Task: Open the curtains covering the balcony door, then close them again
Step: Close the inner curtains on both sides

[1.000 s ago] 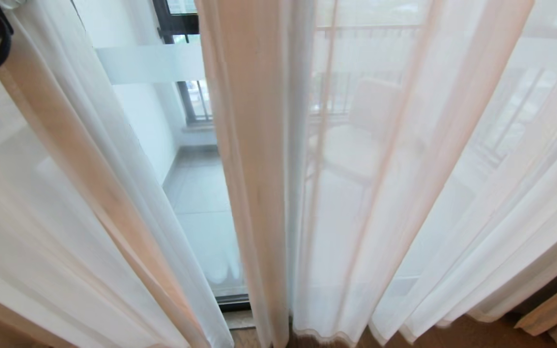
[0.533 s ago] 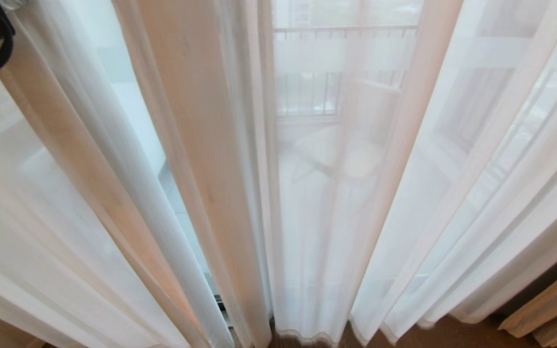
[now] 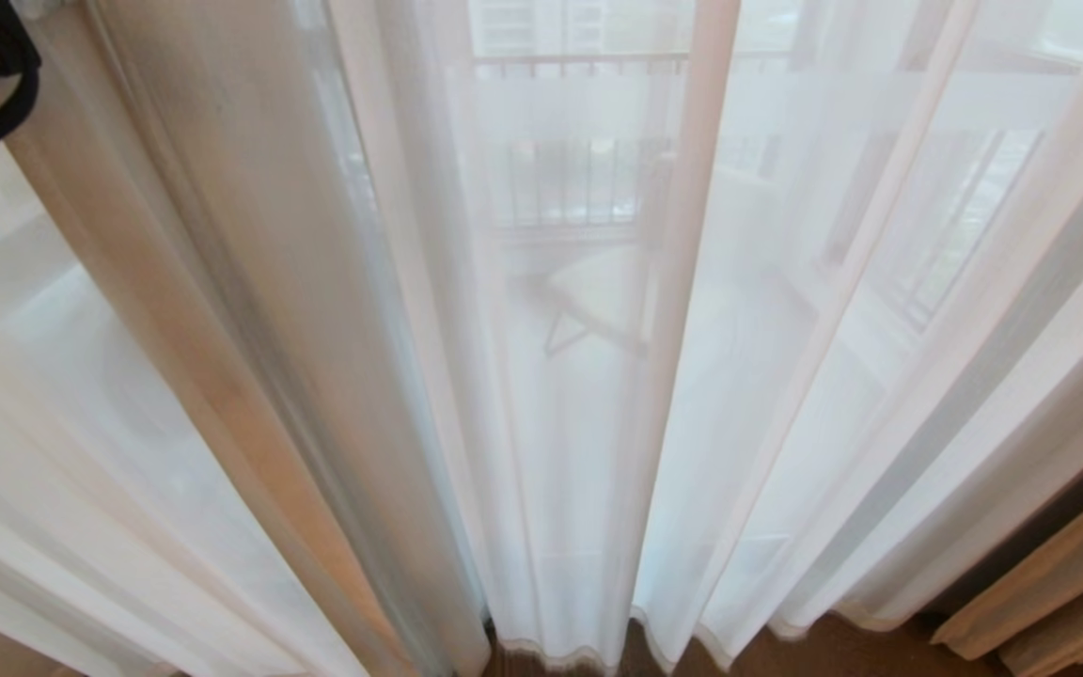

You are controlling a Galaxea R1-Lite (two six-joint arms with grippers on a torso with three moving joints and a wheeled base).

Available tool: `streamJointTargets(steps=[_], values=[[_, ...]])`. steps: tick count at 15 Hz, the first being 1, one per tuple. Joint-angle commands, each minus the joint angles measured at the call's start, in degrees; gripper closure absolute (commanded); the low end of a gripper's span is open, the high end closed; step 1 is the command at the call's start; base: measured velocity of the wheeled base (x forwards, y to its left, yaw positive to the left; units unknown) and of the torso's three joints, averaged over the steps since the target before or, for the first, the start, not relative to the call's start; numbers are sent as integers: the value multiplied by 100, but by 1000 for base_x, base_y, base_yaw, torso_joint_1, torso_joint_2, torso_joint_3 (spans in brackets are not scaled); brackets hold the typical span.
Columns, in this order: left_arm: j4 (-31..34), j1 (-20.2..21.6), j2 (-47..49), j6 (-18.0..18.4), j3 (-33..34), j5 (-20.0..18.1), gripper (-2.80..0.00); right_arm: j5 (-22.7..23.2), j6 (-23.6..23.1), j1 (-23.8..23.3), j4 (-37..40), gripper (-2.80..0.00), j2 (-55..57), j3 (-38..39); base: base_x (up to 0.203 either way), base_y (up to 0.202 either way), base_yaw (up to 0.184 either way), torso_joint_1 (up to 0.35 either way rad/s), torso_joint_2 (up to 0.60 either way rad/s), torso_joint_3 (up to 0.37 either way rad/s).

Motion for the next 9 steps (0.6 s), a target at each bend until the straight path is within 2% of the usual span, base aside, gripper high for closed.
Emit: streamJointTargets(steps=[1,9], values=[[-8,3,39,0,-26,0,0,2,-3,1,0,0,7,0,0,-185,3,0,1,2],[-8,-5,30,0,-35,0,0,2,-3,1,0,0,7,0,0,-184,3,3,2,3]])
